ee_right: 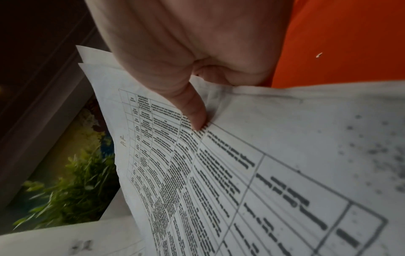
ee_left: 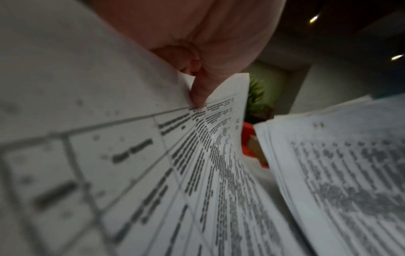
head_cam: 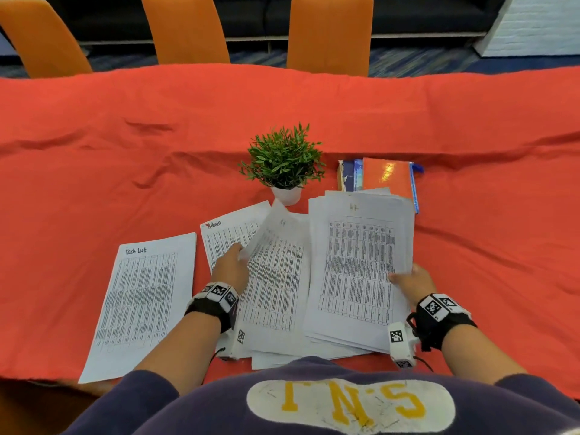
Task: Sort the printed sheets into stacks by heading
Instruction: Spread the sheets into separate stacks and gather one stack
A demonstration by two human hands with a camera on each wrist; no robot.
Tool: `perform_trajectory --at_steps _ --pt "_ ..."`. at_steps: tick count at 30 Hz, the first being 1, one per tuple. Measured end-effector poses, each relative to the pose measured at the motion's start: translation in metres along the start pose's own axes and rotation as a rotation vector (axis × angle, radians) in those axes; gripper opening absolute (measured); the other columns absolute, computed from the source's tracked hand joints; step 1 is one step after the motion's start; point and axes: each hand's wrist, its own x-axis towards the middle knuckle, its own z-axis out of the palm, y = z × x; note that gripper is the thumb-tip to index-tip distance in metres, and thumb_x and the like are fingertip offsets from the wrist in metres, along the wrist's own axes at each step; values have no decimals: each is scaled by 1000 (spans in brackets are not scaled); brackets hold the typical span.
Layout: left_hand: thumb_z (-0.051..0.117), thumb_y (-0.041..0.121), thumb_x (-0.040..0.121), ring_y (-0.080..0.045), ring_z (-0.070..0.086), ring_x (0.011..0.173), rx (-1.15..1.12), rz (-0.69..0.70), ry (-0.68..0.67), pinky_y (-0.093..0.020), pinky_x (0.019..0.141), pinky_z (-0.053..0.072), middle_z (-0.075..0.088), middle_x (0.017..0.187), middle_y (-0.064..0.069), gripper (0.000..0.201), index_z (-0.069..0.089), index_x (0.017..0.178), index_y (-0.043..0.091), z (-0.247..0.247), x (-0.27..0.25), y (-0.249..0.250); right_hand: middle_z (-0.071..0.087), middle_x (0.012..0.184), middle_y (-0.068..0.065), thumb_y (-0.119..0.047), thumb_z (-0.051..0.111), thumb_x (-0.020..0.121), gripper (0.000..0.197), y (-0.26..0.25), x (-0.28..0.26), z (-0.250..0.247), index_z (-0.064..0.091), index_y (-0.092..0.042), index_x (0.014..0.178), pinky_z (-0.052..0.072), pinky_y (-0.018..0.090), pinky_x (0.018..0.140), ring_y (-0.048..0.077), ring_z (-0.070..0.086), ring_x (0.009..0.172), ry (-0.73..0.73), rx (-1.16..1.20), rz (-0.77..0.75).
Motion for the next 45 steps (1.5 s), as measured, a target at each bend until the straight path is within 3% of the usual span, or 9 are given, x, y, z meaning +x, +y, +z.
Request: perform_trajectory --at_steps 6,9,13,18,21,25,28,35,45 --pt "45 8 93 -18 43 53 -193 220 99 -26 45 28 50 67 -1 16 49 83 20 -51 -6 51 63 121 21 0 65 83 42 -5 13 -37 57 -2 125 47 46 97 36 61 109 170 104 1" --pt "49 8 92 -17 44 57 -324 279 91 -22 48 33 55 73 -12 12 53 83 15 -65 -8 64 63 121 18 -2 66 82 43 -10 18 -50 58 -4 124 46 47 100 35 61 110 155 167 -35" --pt "54 12 92 -18 62 83 -476 187 18 -25 64 47 68 102 -6 14 59 105 12 -50 -9 76 69 113 10 -10 74 67 50 -12 29 -45 65 -16 116 49 52 96 32 66 104 28 264 -84" --pt "52 17 94 -18 62 83 -576 3 -95 -29 69 50 66 106 -3 24 58 116 12 -6 -18 90 65 110 16 14 48 87 39 -51 -13 -14 55 -3 121 59 29 70 26 65 89 -210 433 -70" --pt "50 20 95 -23 60 99 -598 -64 -126 -32 84 47 62 112 -2 25 55 117 12 11 -23 93 65 118 23 11 46 87 39 -50 -19 -2 57 0 122 58 41 82 34 67 97 -289 453 -61" --pt "54 21 93 -18 57 92 -589 -115 -110 -29 79 41 55 105 2 21 40 110 20 17 -28 91 71 111 13 -19 44 96 27 -44 -24 6 68 -8 106 46 47 101 27 67 103 -303 469 -44" --pt "61 13 90 -11 59 81 -691 -128 -133 -24 66 43 59 103 1 42 33 121 17 15 -30 90 70 117 3 -56 42 92 51 -43 -28 8 65 -16 115 45 37 100 16 66 108 -332 436 -45" --pt "64 10 87 -20 63 107 -653 2 -116 -39 96 50 67 116 -1 34 56 119 17 7 -36 96 67 115 4 -4 61 88 28 -51 -31 14 58 -25 106 49 47 97 24 65 106 -256 183 -332" --pt "59 0 86 -17 61 106 -744 215 62 -15 74 52 62 114 -5 45 46 128 11 -4 -63 98 72 110 -2 0 74 76 44 -65 -48 16 62 -14 116 53 35 91 14 67 104 -286 333 -475"
